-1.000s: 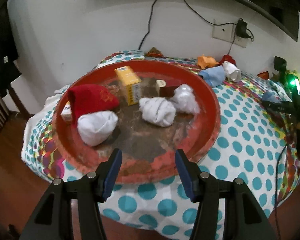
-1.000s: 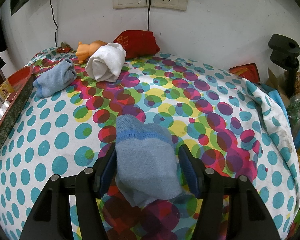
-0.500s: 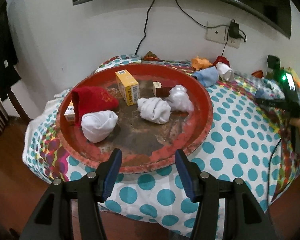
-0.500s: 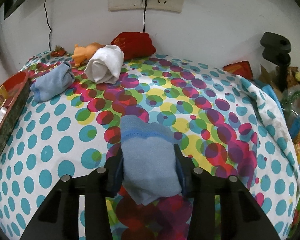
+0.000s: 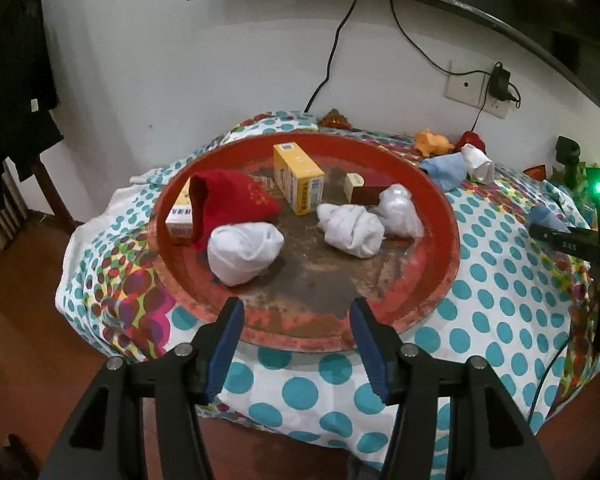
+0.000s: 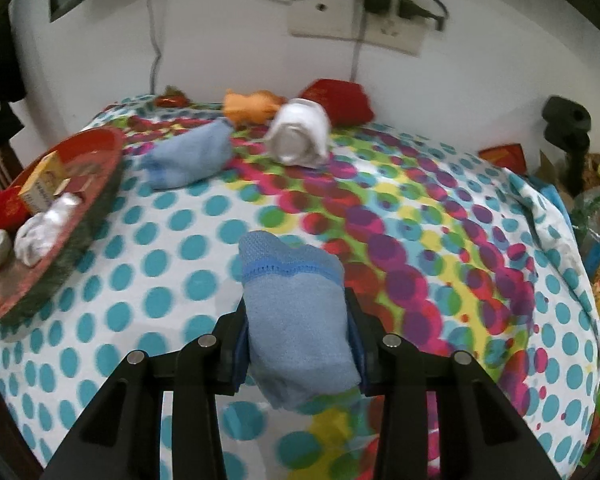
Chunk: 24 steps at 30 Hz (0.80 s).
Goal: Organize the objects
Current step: 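Carry the held blue sock over the red tray with the right gripper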
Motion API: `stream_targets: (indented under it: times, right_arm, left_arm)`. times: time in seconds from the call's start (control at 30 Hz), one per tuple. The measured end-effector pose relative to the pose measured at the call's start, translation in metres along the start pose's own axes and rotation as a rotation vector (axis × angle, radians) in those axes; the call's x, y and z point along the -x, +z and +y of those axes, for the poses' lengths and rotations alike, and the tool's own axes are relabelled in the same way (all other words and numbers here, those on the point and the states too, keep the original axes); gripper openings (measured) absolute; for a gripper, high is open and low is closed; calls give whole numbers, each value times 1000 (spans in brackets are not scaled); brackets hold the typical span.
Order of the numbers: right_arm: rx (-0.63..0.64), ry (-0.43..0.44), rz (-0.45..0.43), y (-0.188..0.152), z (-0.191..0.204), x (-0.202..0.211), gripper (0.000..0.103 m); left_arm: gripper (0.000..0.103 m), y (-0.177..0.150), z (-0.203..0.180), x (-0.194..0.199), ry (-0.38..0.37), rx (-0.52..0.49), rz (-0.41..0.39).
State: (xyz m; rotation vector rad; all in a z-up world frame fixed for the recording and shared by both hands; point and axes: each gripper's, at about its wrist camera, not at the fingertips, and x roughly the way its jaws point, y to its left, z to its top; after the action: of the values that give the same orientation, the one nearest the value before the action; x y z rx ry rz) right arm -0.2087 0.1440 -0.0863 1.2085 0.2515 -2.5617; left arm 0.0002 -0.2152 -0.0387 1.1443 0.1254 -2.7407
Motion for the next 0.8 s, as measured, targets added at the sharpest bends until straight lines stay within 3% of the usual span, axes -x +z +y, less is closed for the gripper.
stream_targets:
  times: [0.13,0.27,0.8]
  right_arm:
    - [44,37,-10,2,27,6,37]
    - [80,60,-11,6,84,11,37]
    - [233,186,-31,36,203,20,37]
  left_arm:
    - [56,0,2,1,-6,5,1]
    - [56,0,2,0,-2,4,9]
    - [56,4,11,4,3,21,-5]
